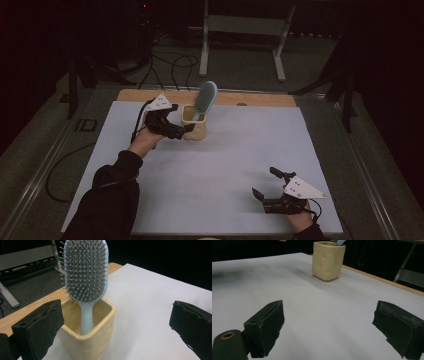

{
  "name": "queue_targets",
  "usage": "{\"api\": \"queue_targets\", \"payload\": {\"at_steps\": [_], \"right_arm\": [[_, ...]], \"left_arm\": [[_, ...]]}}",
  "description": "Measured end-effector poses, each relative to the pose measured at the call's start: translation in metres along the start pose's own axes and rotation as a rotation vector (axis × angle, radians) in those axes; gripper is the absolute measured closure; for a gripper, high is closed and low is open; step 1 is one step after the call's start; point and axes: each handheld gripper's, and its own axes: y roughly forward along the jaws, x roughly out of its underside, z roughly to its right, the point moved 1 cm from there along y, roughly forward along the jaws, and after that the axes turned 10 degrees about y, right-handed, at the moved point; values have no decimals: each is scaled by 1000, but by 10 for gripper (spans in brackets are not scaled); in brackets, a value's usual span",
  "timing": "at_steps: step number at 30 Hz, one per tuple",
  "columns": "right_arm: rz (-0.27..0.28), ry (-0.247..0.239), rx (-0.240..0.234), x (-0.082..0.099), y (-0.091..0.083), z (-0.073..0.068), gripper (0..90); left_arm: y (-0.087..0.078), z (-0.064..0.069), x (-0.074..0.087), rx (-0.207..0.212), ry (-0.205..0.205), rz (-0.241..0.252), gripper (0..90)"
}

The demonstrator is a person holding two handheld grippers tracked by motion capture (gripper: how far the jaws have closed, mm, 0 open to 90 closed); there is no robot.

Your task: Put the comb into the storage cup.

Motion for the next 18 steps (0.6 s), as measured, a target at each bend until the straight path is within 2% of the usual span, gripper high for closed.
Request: {"api": "queue_targets", "payload": {"at_steps": [11,18], "right_arm": [[0,-2,1,0,0,0,95],[1,-5,2,0,0,0,95]], "left_arm": [[-24,4,15,-4,-5,-2,0],[-39,5,23,-21,-4,-9,0]]}}
